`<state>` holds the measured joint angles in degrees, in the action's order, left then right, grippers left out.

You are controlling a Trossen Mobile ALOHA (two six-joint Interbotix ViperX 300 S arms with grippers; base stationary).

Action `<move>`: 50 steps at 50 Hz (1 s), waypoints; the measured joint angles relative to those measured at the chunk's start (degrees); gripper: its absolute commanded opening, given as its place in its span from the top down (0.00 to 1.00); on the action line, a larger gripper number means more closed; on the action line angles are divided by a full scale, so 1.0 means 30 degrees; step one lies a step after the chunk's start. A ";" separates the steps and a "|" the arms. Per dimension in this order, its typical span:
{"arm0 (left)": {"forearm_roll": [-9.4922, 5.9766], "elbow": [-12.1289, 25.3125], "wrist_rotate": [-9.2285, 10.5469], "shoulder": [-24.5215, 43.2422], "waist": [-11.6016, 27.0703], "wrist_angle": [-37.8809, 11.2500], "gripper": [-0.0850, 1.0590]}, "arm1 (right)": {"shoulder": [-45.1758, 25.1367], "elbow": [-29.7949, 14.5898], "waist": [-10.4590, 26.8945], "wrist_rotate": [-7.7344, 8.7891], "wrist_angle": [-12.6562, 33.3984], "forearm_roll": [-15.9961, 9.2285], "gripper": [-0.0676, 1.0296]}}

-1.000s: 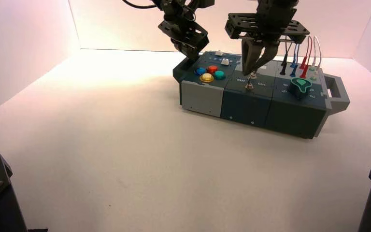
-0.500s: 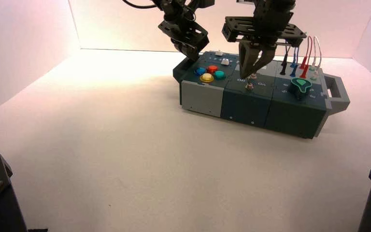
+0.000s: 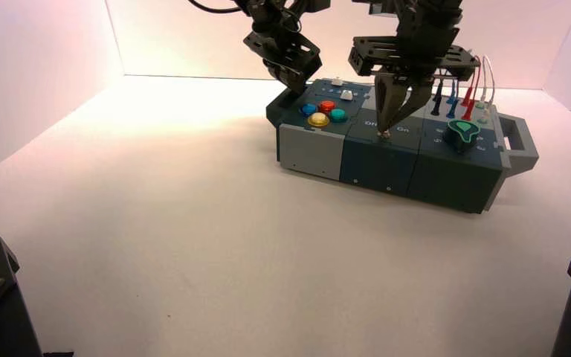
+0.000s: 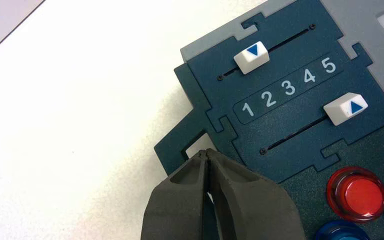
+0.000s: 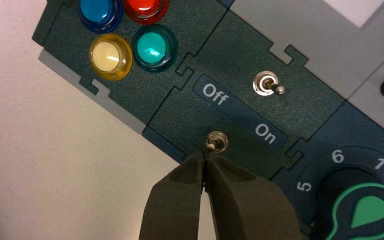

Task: Flip the bottom switch on with the right gripper.

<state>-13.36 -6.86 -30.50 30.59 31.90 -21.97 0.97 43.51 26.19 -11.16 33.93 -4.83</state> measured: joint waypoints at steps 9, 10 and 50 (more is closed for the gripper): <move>0.0000 0.0000 0.0029 0.0000 -0.0029 0.0000 0.95 | 0.0000 -0.0117 0.0000 0.0000 0.0029 0.0029 0.96; 0.0000 0.0000 0.0000 0.0000 0.0000 0.0029 0.95 | 0.0000 -0.0117 0.0000 0.0000 0.0029 0.0029 0.96; 0.0000 0.0029 0.0029 0.0000 0.0000 -0.0088 0.95 | -0.0146 0.0205 0.0000 0.0000 0.0059 0.0146 0.96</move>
<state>-13.36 -6.77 -30.41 30.59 31.90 -22.24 0.53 44.12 26.19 -11.16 34.10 -4.39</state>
